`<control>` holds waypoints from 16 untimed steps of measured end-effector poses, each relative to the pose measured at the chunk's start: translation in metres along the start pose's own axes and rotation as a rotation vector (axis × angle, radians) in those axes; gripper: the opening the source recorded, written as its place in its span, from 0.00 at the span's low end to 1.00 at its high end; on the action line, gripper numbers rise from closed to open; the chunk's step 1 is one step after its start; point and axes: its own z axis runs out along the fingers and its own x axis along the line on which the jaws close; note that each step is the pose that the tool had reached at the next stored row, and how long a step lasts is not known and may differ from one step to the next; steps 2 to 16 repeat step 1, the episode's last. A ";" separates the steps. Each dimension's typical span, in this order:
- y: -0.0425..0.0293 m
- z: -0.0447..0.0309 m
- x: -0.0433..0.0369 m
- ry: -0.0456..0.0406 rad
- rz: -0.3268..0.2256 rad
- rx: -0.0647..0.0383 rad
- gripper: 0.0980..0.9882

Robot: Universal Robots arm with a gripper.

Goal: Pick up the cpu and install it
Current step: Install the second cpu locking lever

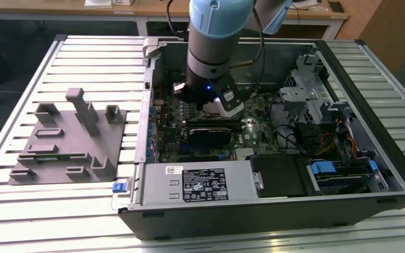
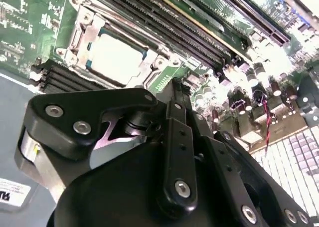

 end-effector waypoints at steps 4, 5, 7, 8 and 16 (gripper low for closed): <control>0.0003 -0.0009 0.0000 -0.0001 0.000 0.000 0.01; 0.0003 -0.0009 0.0000 -0.0001 0.000 0.000 0.01; 0.0003 -0.0009 0.0000 -0.0001 0.000 0.000 0.01; 0.0003 -0.0009 0.0000 -0.0001 0.000 0.000 0.01; 0.0003 -0.0009 0.0000 -0.0001 0.000 0.000 0.01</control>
